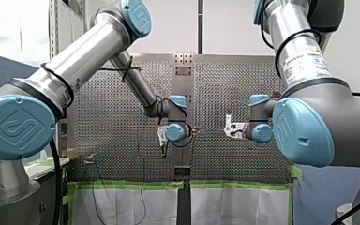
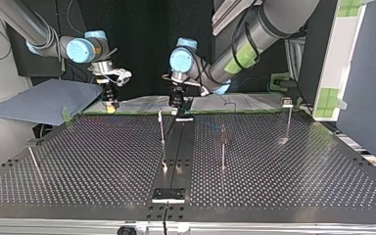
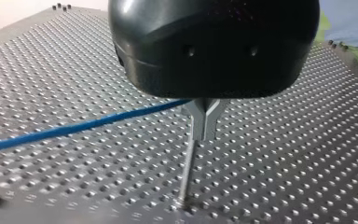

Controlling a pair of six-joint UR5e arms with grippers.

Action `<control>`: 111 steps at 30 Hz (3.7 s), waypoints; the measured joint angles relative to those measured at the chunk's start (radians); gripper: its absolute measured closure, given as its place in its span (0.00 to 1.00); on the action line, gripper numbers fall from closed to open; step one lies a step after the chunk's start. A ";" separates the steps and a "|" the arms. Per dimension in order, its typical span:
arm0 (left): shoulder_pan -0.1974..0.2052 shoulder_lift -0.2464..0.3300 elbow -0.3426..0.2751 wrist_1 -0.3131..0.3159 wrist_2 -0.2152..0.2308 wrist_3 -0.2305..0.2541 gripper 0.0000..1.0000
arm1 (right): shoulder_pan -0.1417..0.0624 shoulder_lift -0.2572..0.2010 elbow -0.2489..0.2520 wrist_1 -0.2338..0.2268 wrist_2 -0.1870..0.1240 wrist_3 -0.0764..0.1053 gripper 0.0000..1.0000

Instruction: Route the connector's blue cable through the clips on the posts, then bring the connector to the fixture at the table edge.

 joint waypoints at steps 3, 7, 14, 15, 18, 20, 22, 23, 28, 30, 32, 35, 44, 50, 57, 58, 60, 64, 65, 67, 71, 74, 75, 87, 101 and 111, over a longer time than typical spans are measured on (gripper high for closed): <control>0.002 -0.012 0.010 -0.006 0.001 -0.004 0.98 | 0.000 0.000 0.000 0.000 0.000 0.000 0.93; 0.004 -0.018 0.026 -0.010 0.002 -0.011 0.98 | 0.000 0.001 -0.001 0.001 0.000 -0.001 0.93; 0.010 -0.019 0.036 -0.014 0.003 -0.015 0.98 | -0.001 0.001 -0.005 -0.003 0.000 0.001 0.93; 0.010 -0.019 0.036 -0.014 0.003 -0.015 0.98 | -0.001 0.002 -0.006 -0.003 0.000 0.001 0.93; 0.015 -0.019 0.041 -0.015 0.004 -0.014 0.98 | 0.000 0.002 -0.009 -0.001 0.000 0.001 0.93; 0.018 -0.019 0.045 -0.016 0.006 -0.013 0.98 | -0.001 0.002 -0.012 0.000 0.000 0.001 0.93; 0.020 -0.019 0.050 -0.019 0.008 -0.009 0.98 | -0.002 0.002 -0.014 0.000 0.001 0.001 0.93; 0.021 -0.019 0.052 -0.020 0.009 -0.007 0.98 | -0.002 0.002 -0.014 0.000 0.001 0.001 0.93; 0.022 -0.020 0.057 -0.023 0.015 -0.001 0.98 | -0.007 0.004 -0.017 0.000 0.003 0.001 0.93; 0.023 -0.021 0.059 -0.023 0.020 -0.001 0.98 | -0.008 0.005 -0.017 -0.001 0.002 0.002 0.93; 0.023 -0.023 0.062 -0.025 0.025 0.000 0.98 | -0.010 0.005 -0.019 -0.001 0.002 0.003 0.93; 0.020 -0.037 0.075 -0.037 0.029 0.006 0.98 | -0.011 0.006 -0.023 0.000 0.001 0.004 0.93; 0.027 -0.082 0.130 -0.077 0.013 0.018 0.98 | -0.012 0.009 -0.034 0.012 0.000 0.001 0.93; 0.046 -0.083 0.147 -0.090 0.019 0.012 0.98 | -0.012 0.010 -0.036 0.011 0.000 0.000 0.93; 0.053 -0.084 0.163 -0.105 0.030 0.009 0.98 | -0.014 0.012 -0.047 0.014 0.001 0.002 0.93; 0.053 -0.084 0.164 -0.106 0.031 0.009 0.98 | -0.015 0.012 -0.049 0.014 0.002 0.003 0.93; 0.053 -0.083 0.166 -0.108 0.031 0.009 0.98 | -0.018 0.013 -0.051 0.014 0.003 0.003 0.93; 0.053 -0.083 0.172 -0.110 0.035 0.009 0.98 | -0.025 0.014 -0.055 0.015 0.005 0.005 0.93; 0.053 -0.084 0.173 -0.112 0.035 0.009 0.98 | -0.026 0.014 -0.055 0.015 0.006 0.005 0.93; 0.053 -0.083 0.177 -0.115 0.036 0.010 0.98 | -0.029 0.015 -0.056 0.015 0.006 0.005 0.93; 0.053 -0.083 0.179 -0.119 0.037 0.011 0.98 | -0.033 0.015 -0.057 0.015 0.006 0.005 0.93; 0.053 -0.083 0.179 -0.120 0.040 0.013 0.98 | -0.034 0.015 -0.057 0.015 0.006 0.005 0.93; 0.052 -0.083 0.180 -0.119 0.041 0.016 0.98 | -0.034 0.015 -0.057 0.015 0.005 0.005 0.93; 0.055 -0.082 0.180 -0.150 0.058 0.052 0.85 | -0.031 0.017 -0.057 0.016 0.000 0.006 0.93; 0.055 -0.080 0.179 -0.172 0.068 0.083 0.00 | -0.028 0.020 -0.057 0.019 0.000 0.002 0.93; 0.050 -0.048 0.176 -0.248 0.090 0.090 0.00 | -0.027 0.022 -0.057 0.020 0.000 0.001 0.93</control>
